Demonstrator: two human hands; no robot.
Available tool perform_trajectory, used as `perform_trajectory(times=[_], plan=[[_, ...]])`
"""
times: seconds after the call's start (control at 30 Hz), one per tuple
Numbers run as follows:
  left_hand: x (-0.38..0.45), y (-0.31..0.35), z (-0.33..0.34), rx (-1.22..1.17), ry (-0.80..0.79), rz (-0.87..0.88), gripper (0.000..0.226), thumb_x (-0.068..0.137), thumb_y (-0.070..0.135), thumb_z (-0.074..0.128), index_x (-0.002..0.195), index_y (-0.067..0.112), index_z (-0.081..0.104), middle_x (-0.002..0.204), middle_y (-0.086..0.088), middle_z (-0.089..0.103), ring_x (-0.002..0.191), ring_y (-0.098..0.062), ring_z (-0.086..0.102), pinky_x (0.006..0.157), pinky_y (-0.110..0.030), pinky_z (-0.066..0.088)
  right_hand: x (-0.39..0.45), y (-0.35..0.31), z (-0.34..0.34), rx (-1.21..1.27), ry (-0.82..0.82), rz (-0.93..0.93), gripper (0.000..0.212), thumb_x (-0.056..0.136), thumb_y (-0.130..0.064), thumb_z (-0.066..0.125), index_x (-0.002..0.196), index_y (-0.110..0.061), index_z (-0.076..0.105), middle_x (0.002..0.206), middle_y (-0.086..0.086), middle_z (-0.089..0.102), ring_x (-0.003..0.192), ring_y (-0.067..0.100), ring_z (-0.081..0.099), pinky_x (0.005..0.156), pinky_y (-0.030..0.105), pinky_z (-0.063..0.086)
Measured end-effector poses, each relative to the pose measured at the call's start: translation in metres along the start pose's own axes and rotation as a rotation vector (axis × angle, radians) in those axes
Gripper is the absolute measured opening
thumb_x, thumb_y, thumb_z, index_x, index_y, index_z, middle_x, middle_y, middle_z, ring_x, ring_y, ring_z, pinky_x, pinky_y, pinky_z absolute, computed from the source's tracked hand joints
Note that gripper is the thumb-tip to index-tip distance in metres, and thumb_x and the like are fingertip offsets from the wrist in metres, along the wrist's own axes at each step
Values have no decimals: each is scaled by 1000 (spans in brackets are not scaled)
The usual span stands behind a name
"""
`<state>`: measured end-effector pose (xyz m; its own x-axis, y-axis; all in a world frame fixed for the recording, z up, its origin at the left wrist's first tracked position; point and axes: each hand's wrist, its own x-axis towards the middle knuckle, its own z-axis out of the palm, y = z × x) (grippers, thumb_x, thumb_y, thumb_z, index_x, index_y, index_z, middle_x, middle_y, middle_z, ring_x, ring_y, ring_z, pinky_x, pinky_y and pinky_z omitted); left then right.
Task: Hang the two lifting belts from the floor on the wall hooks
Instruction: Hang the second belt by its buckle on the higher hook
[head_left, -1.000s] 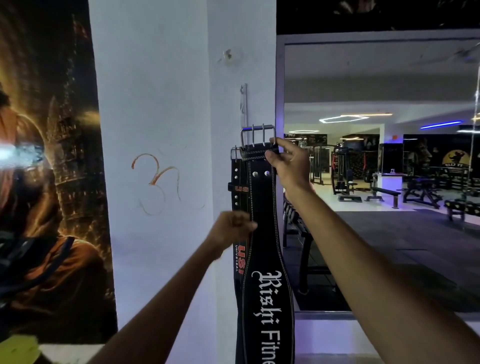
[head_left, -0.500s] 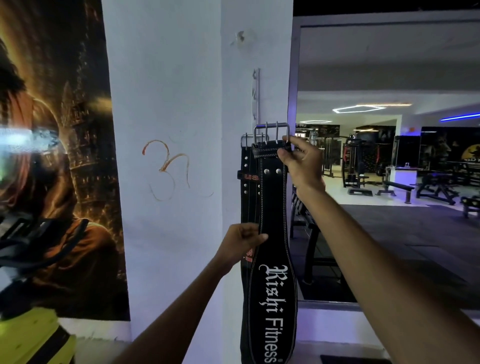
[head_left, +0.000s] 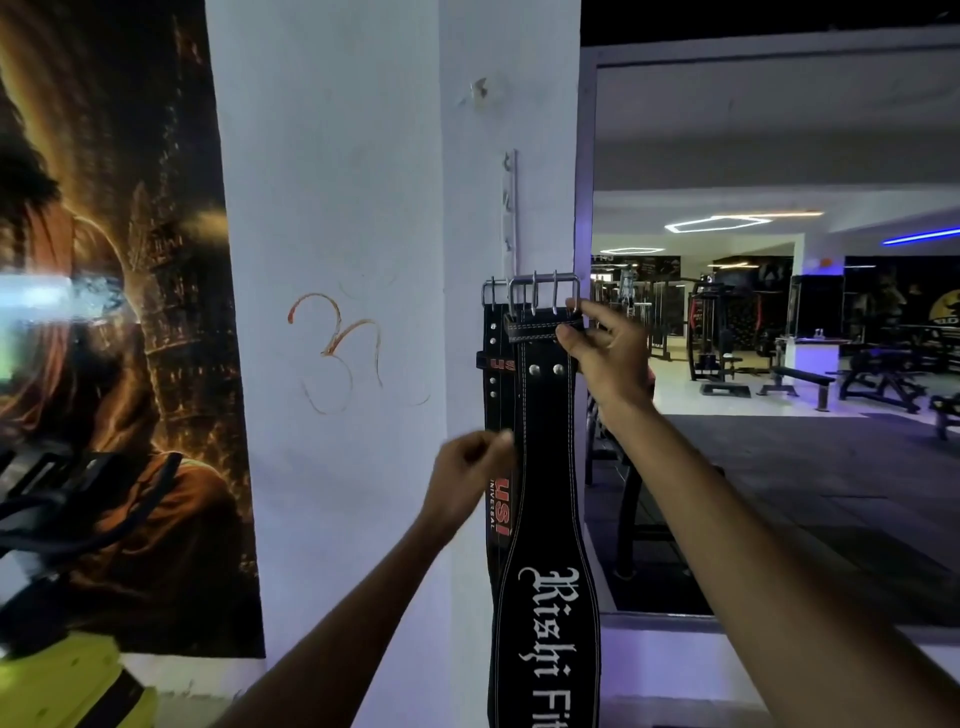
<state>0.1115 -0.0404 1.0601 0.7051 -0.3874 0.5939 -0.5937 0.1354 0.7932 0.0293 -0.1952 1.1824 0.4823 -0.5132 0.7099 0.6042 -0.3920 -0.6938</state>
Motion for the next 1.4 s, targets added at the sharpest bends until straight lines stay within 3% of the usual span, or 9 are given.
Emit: perform_trajectory(times=[0.1, 0.2, 0.3, 0.5, 0.7, 0.87, 1.07, 1.3, 1.4], plan=[[36, 60, 2, -59, 266, 211, 22, 97, 28, 67, 81, 13, 61, 79, -1, 64, 76, -2, 62, 77, -21, 54, 0, -2, 0, -11, -33, -21, 50, 82, -4, 75, 129, -15, 61, 93, 4, 74, 91, 18, 72, 89, 45, 59], [63, 98, 6, -73, 232, 298, 15, 96, 26, 68, 91, 18, 56, 95, -5, 65, 94, -13, 66, 90, -34, 56, -2, -4, -2, -46, -35, -99, 59, 79, -1, 77, 127, -20, 50, 91, -17, 63, 78, -6, 66, 80, 40, 61], [79, 105, 11, -65, 167, 284, 15, 95, 20, 67, 98, 16, 54, 87, -7, 74, 86, -30, 71, 85, -45, 57, 0, -2, -8, -100, -64, -167, 47, 81, -2, 74, 118, -18, 51, 97, -17, 58, 79, -13, 62, 78, 44, 60], [86, 107, 24, 80, 182, 321, 29, 94, 9, 68, 123, 9, 72, 103, -5, 78, 100, -18, 75, 93, -31, 59, 16, -1, -27, -223, -183, -181, 56, 87, -12, 72, 136, -31, 53, 93, -21, 54, 85, -3, 58, 75, 19, 52], [92, 106, 42, 121, 198, 306, 19, 97, 9, 64, 110, 7, 77, 103, -4, 78, 98, -11, 72, 90, -25, 54, 30, 7, -40, -196, -201, -195, 38, 85, -11, 73, 119, -22, 60, 95, -21, 52, 86, 6, 59, 70, 26, 54], [104, 99, 53, 140, 251, 338, 17, 97, 7, 63, 107, 7, 77, 101, -6, 78, 93, -12, 72, 88, -25, 55, 45, 22, -42, -209, -213, -231, 44, 88, -12, 69, 128, -29, 60, 115, -4, 56, 91, -10, 53, 73, -1, 41], [127, 81, 57, 144, 274, 348, 14, 95, 5, 64, 101, 10, 76, 98, -4, 77, 92, -17, 73, 88, -40, 59, 68, 54, -28, -224, -193, -250, 34, 88, -8, 69, 118, -23, 67, 122, 10, 47, 94, 25, 66, 87, 41, 58], [179, 36, 38, 92, 286, 383, 13, 95, 6, 66, 103, 7, 75, 102, -4, 75, 94, -16, 74, 81, -43, 61, 111, 95, 7, -112, -171, -354, 13, 90, -20, 69, 101, -14, 70, 102, 0, 70, 100, 15, 65, 74, 39, 56], [211, 19, 28, 79, 298, 455, 18, 95, 8, 64, 110, 13, 74, 110, -6, 75, 103, -20, 73, 92, -42, 60, 135, 112, 34, -60, -109, -357, 11, 89, -19, 71, 98, -15, 71, 97, -6, 71, 99, 12, 66, 76, 44, 57]])
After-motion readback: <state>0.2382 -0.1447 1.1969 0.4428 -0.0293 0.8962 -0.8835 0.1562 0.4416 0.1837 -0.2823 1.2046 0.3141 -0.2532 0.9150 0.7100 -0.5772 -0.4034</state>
